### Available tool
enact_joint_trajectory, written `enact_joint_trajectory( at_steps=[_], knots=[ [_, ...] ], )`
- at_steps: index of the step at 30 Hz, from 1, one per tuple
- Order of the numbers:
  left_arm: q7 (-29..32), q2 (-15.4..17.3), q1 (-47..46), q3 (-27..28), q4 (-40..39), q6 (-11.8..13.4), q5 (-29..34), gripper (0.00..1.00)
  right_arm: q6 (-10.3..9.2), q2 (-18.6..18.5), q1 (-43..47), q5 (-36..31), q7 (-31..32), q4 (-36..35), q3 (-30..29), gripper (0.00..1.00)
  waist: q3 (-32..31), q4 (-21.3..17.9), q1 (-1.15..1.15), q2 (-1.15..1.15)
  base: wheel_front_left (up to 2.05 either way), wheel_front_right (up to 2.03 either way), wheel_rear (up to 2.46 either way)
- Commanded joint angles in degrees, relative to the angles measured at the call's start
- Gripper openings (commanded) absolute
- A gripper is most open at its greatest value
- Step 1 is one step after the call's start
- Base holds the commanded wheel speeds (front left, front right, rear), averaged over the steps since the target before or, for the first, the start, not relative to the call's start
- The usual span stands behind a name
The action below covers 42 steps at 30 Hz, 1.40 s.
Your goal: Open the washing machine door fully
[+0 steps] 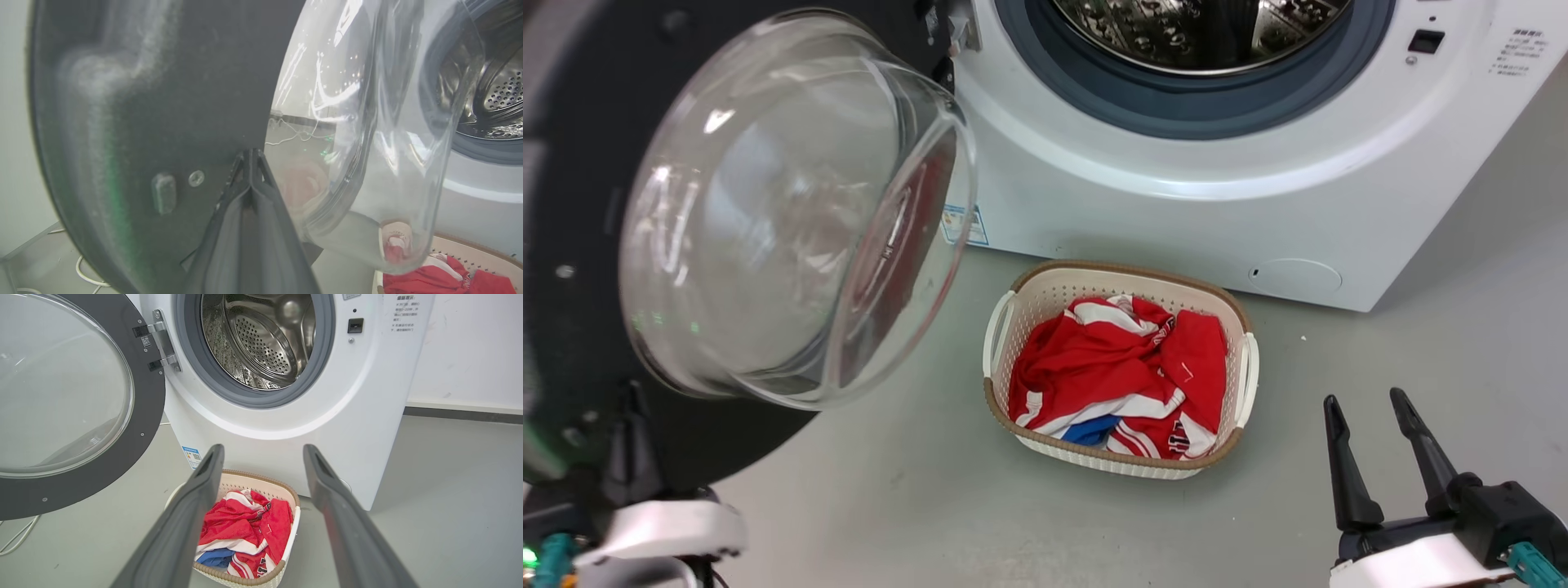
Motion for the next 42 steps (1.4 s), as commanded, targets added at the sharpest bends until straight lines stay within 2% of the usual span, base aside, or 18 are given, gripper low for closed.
enact_joint_trajectory(
  at_steps=[1, 10, 17, 21, 42],
  knots=[
    [0.1, 0.4, -1.6, 1.7, 0.0, 0.2, -0.3, 0.0, -0.01, 0.2, -1.0, -0.2, -0.1, -0.2, -0.1, 1.0, 0.6, -0.2, 0.0, 0.0, 0.0, 0.0, 0.0],
    [0.1, 1.3, -5.6, 10.1, 3.1, -1.0, -0.4, 0.0, -0.01, 0.2, -1.9, -1.0, -0.1, -0.5, -0.2, 1.0, 2.6, -0.9, 0.0, 0.0, 0.0, 0.0, 0.0],
    [0.1, 3.1, -9.9, 14.4, 7.7, -4.3, -1.3, 0.0, -0.01, 0.2, -2.9, -1.6, -0.1, -0.8, -0.4, 1.0, 4.1, -1.1, 0.0, 0.0, 0.0, 0.0, 0.0],
    [0.1, 3.7, -12.7, 15.7, 10.5, -5.5, -0.9, 0.0, -0.01, 0.2, -3.3, -1.8, -0.1, -0.6, -0.2, 1.0, 4.8, -1.2, 0.0, 0.0, 0.0, 0.0, 0.0],
    [0.1, 9.3, -22.5, 22.3, 25.3, -8.2, 0.1, 0.0, -0.01, 0.2, -5.0, -2.1, -0.1, -0.6, 0.2, 1.0, 6.3, -3.2, 0.0, 0.0, 0.0, 0.0, 0.0]
  ],
)
